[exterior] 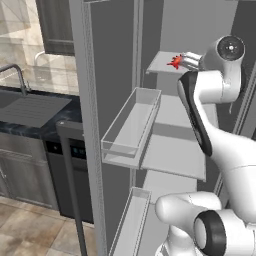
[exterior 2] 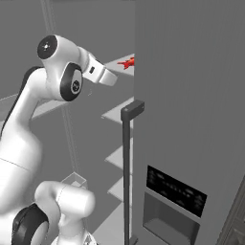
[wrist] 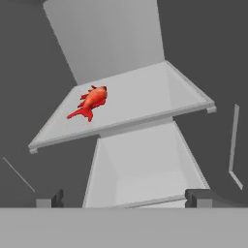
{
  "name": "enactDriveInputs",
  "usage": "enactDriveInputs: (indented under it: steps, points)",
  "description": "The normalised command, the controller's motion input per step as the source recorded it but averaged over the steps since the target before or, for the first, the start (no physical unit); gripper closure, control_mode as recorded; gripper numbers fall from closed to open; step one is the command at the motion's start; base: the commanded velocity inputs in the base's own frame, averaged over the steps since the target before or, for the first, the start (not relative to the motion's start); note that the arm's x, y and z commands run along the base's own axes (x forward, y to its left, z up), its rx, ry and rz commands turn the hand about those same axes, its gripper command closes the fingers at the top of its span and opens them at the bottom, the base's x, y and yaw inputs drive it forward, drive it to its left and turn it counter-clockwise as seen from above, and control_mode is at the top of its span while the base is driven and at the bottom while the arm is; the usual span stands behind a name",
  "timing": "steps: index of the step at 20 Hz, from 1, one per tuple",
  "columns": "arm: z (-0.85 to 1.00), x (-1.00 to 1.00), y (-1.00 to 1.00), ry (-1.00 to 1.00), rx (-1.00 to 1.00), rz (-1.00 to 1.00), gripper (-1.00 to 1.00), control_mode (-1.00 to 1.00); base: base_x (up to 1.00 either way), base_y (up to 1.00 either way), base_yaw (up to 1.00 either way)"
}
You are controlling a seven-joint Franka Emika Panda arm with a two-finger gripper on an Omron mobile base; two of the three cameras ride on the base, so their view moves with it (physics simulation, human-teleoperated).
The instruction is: Take the cheese, fish, and potato from the fridge and place them on the plate on the dining counter to create an appetizer plate.
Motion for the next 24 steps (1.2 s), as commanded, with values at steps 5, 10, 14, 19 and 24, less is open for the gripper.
enactDriveInputs:
  steps: [5, 10, 14, 19, 24]
  points:
    - [0.15, 0.29, 0.00, 0.04, 0.00, 0.00, -1.00, -1.00, 0.00, 0.00, 0.00]
    - [-0.02, 0.30, 0.00, 0.01, 0.00, 0.00, -1.00, -1.00, 0.00, 0.00, 0.00]
    - [-0.15, 0.31, 0.00, 0.00, 0.00, 0.00, -1.00, -1.00, 0.00, 0.00, 0.00]
    - [-0.22, 0.37, 0.00, 0.00, 0.00, 0.00, -1.00, -1.00, 0.00, 0.00, 0.00]
    - [-0.05, 0.47, -0.01, 0.00, 0.00, 0.00, -1.00, -1.00, 0.00, 0.00, 0.00]
